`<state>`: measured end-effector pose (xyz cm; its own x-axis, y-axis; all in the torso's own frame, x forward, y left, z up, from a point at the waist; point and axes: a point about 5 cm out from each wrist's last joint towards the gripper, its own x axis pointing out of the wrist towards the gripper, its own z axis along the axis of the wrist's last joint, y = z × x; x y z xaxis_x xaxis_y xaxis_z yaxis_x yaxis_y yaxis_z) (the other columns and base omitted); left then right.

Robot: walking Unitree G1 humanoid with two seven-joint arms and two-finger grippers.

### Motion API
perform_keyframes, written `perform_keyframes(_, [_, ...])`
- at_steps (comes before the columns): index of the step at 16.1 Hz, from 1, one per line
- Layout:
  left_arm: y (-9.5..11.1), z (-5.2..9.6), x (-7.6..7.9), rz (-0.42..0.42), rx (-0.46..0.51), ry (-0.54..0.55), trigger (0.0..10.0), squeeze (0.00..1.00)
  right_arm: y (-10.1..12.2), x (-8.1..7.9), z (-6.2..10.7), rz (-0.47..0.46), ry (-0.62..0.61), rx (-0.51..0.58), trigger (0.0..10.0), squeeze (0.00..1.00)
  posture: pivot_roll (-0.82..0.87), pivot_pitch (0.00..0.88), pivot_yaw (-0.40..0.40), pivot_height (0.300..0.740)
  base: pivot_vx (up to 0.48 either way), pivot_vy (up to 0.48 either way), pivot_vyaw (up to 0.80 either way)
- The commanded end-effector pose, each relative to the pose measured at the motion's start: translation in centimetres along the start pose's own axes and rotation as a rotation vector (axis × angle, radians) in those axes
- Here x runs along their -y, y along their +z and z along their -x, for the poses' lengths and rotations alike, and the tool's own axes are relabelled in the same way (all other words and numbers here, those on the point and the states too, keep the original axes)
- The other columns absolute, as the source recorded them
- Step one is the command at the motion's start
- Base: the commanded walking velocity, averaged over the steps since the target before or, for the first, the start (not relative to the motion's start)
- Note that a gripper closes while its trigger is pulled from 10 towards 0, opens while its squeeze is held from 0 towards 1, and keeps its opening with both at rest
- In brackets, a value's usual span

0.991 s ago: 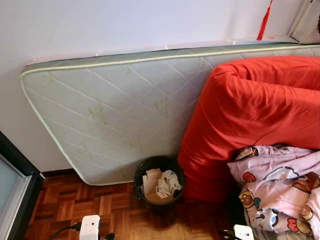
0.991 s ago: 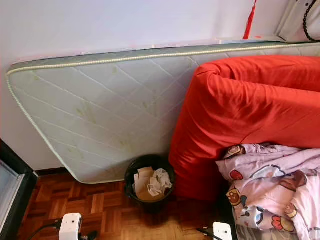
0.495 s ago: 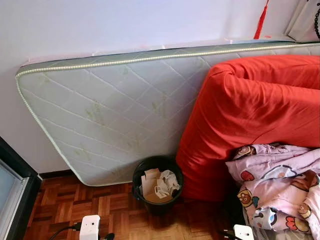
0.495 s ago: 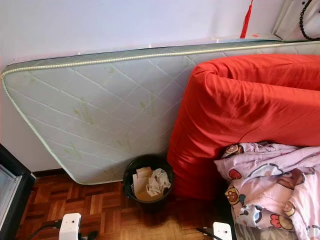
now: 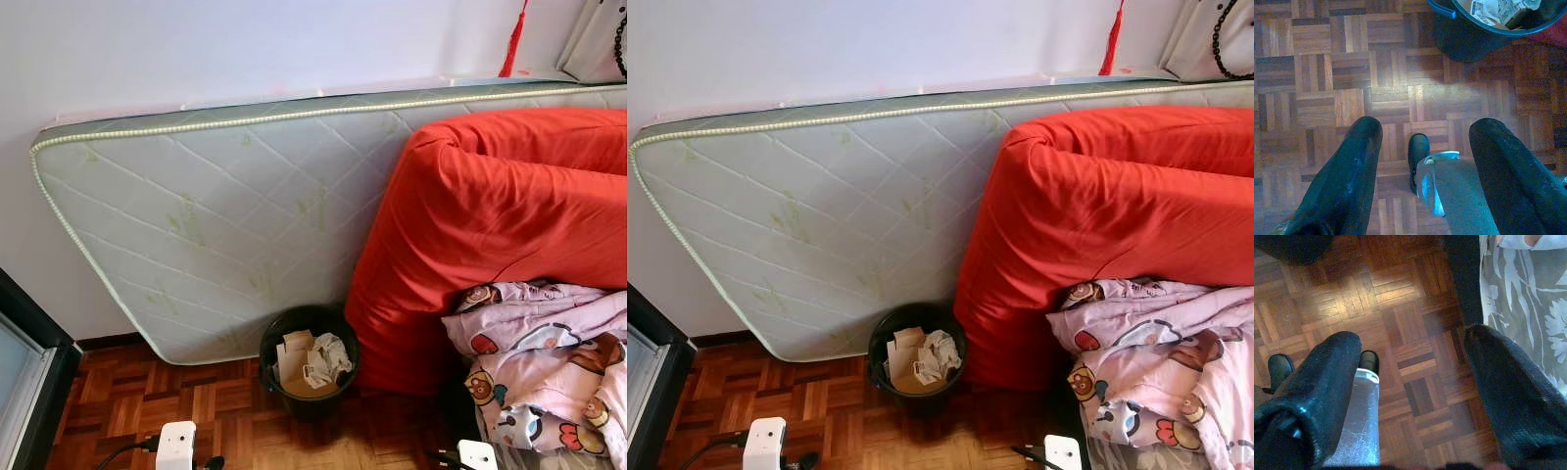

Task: Clean up the room

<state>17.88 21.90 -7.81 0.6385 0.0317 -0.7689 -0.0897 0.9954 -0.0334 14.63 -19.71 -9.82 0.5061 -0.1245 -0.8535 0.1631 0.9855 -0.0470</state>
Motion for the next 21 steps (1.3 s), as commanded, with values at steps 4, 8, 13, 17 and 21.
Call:
perform_keyframes(4, [-2.72, 0.97, -1.67, 0.0, -0.102, 0.064, 10.0, 0.0, 1.03, 0.47, -0.18, -0.176, 0.051, 0.01, 10.0, 0.0, 0.13, 0.0, -0.082, 0.74, 0.0, 0.0, 0.0])
perform_keyframes(8, [-2.72, 0.97, -1.67, 0.0, -0.102, 0.064, 10.0, 0.0, 1.03, 0.47, -0.18, -0.176, 0.051, 0.01, 10.0, 0.0, 0.13, 0.0, -0.082, 0.74, 0.0, 0.0, 0.0])
perform_keyframes(13, [-2.97, 1.09, -1.6, -0.001, -0.092, 0.058, 10.0, 0.0, 0.61, 0.37, -0.08, -0.188, 0.066, 0.013, 10.0, 0.0, 0.12, 0.0, -0.077, 0.74, 0.0, 0.0, 0.0])
perform_keyframes(17, [-2.86, 1.05, -1.6, 0.0, -0.091, 0.059, 10.0, 0.0, 0.76, 0.41, -0.11, -0.186, 0.067, 0.013, 10.0, 0.0, 0.13, 0.0, -0.086, 0.74, 0.0, 0.0, 0.0])
perform_keyframes(21, [-2.35, 0.93, -1.77, -0.016, -0.082, 0.059, 10.0, 0.0, 1.35, 0.18, -0.18, -0.23, 0.086, 0.037, 10.0, 0.0, 0.13, 0.0, -0.079, 0.74, 0.0, 0.0, 0.0])
